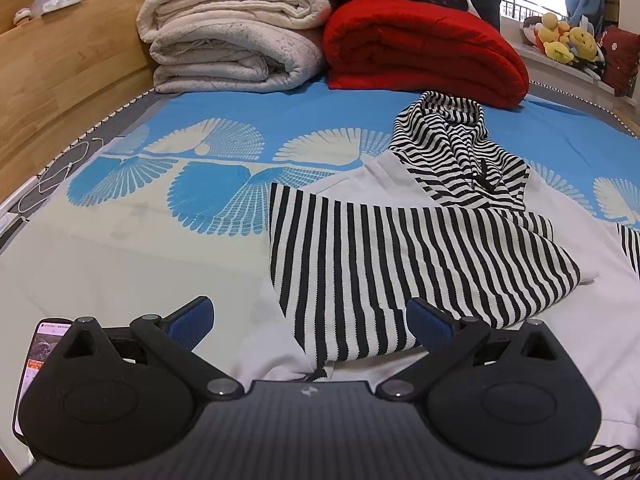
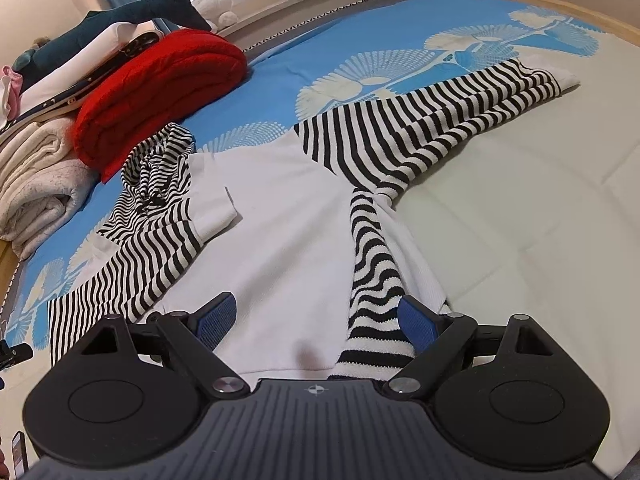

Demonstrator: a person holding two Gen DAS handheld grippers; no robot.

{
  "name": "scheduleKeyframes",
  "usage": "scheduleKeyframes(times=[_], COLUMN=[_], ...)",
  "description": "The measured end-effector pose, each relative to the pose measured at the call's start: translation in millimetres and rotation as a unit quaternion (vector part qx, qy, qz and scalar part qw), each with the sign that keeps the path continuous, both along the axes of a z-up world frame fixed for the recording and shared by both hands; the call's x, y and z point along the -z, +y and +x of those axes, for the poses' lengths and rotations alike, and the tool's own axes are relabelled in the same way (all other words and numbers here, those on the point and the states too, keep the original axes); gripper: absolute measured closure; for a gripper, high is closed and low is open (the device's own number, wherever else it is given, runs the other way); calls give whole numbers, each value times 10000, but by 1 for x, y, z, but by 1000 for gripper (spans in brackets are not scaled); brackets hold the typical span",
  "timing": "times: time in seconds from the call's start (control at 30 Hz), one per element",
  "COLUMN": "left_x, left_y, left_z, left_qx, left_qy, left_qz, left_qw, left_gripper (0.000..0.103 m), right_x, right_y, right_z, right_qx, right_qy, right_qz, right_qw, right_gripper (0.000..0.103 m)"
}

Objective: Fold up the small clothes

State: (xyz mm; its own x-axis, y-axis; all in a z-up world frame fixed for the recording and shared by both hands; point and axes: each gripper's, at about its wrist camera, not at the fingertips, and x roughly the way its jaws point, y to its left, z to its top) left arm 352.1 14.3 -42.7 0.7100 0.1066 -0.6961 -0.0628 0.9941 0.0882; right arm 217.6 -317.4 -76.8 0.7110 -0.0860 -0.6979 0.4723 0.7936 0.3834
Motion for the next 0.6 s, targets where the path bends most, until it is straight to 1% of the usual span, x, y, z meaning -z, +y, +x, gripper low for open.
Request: scheduleKeyframes(times=[0.3, 0.47, 0.53, 0.6], left_x=[3, 4, 4, 4], left_y=[-4, -8, -9, -9], left_z=[3, 5, 6, 6], left_qx=[21, 54, 75, 83], left_qy=[63, 83, 107, 111], left_qz=[9, -98, -143, -194], left_qw=[10000, 9999, 9998, 9997], left_gripper=[1, 1, 1, 1], right_x=[4, 5, 6, 7], right_y=[-13, -20, -26, -38], right_z=[-4, -9, -11, -14], right_qx=[216, 306, 412, 679], right_qy=[50, -3, -59, -60], right_qz=[206, 238, 317, 384], right_qw=[9995, 9992, 9986, 9969], right_gripper=[14, 14, 14, 14])
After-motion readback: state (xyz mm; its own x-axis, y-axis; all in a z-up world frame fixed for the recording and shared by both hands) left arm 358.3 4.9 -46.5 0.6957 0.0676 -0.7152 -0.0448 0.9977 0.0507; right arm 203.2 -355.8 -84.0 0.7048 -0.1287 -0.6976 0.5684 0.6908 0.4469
